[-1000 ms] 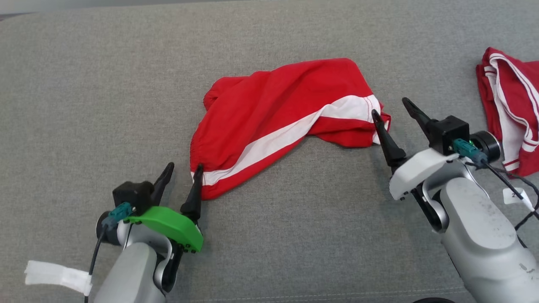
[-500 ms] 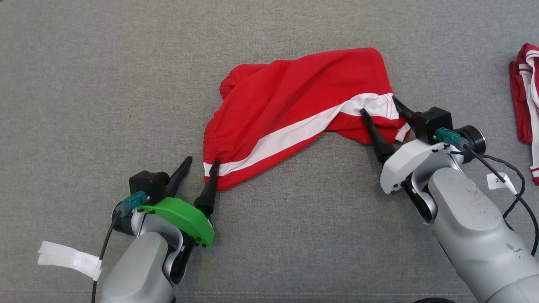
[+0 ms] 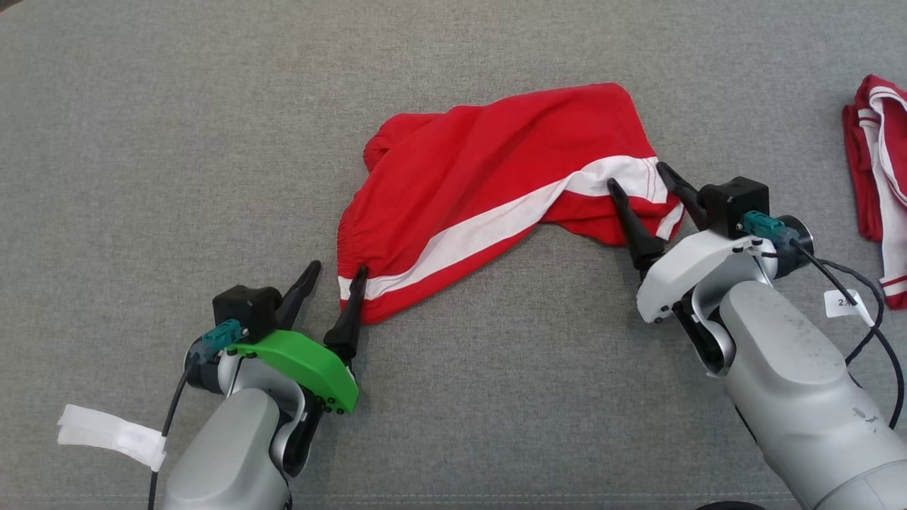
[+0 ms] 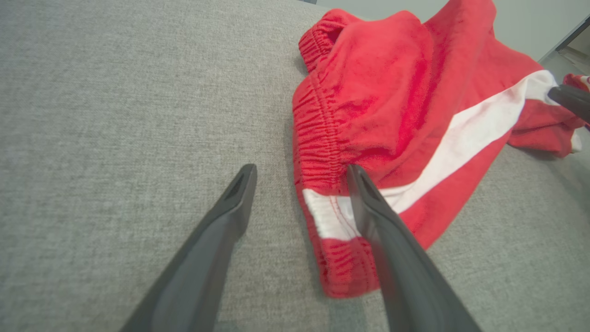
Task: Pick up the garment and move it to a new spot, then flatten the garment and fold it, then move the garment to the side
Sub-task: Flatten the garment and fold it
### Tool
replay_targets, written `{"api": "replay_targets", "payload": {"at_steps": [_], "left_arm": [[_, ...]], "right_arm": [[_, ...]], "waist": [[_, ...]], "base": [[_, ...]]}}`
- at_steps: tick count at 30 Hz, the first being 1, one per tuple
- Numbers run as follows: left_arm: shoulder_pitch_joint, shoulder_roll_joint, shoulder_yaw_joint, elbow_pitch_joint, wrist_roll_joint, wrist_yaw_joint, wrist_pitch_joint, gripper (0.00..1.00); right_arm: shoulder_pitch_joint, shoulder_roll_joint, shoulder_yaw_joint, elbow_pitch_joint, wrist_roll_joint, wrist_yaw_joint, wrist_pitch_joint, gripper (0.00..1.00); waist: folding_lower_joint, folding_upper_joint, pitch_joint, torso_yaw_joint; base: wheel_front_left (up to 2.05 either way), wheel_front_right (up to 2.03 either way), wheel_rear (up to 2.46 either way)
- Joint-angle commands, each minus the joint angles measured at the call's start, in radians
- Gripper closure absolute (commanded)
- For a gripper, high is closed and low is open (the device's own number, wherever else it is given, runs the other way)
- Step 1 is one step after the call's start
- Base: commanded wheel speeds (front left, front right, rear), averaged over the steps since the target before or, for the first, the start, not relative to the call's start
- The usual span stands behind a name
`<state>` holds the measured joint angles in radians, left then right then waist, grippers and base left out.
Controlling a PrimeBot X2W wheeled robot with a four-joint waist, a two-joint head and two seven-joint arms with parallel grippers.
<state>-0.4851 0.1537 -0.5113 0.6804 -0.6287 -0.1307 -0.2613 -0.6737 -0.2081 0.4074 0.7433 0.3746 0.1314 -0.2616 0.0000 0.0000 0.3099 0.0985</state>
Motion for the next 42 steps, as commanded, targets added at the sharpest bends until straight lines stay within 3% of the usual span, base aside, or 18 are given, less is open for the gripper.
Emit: {"api": "replay_targets", "payload": {"at_steps": [1, 9, 30, 31, 32, 34, 40, 42], "left_arm": [[-0.01, 0.008, 0.004, -0.005, 0.001, 0.0, -0.004, 0.0], [0.007, 0.009, 0.012, -0.019, 0.007, 0.0, -0.004, 0.0], [-0.02, 0.026, -0.033, 0.008, -0.055, 0.0, 0.033, 0.0], [-0.021, 0.028, -0.034, 0.007, -0.058, 0.0, 0.033, 0.0], [-0.022, 0.03, -0.035, 0.007, -0.062, 0.0, 0.035, 0.0], [-0.025, 0.031, -0.037, 0.008, -0.068, 0.0, 0.036, 0.0], [-0.033, 0.032, -0.046, 0.013, -0.079, 0.0, 0.038, 0.0], [-0.036, 0.032, -0.048, 0.016, -0.083, 0.0, 0.038, 0.0]], "right_arm": [[0.0, -0.001, 0.006, 0.003, 0.029, -0.002, -0.004, 0.0], [-0.02, -0.024, 0.048, 0.001, 0.15, -0.002, 0.029, 0.0], [-0.033, -0.111, 0.145, -0.098, 0.291, -0.002, 0.185, 0.0], [-0.03, -0.116, 0.148, -0.106, 0.298, -0.002, 0.194, 0.05], [-0.029, -0.121, 0.15, -0.113, 0.304, -0.002, 0.201, 0.22], [-0.027, -0.127, 0.152, -0.123, 0.315, -0.002, 0.213, 0.46], [-0.025, -0.139, 0.148, -0.137, 0.332, -0.002, 0.233, 0.62], [-0.026, -0.144, 0.145, -0.134, 0.326, -0.002, 0.238, 0.55]], "waist": [[0.0, 0.0, 0.0, 0.0], [0.0, 0.0, 0.004, -0.003], [0.0, 0.0, 0.004, -0.006], [0.0, 0.0, 0.004, -0.007], [0.0, 0.0, 0.004, -0.007], [0.0, 0.0, 0.007, -0.008], [0.0, 0.0, 0.013, -0.008], [0.0, 0.0, 0.015, -0.007]], "base": [[0.0, 0.0, 0.0], [0.0, 0.0, 0.0], [0.0, 0.0, 0.0], [0.0, 0.0, 0.0], [0.0, 0.0, 0.0], [0.0, 0.0, 0.0], [0.0, 0.0, 0.0], [0.0, 0.0, 0.0]]}}
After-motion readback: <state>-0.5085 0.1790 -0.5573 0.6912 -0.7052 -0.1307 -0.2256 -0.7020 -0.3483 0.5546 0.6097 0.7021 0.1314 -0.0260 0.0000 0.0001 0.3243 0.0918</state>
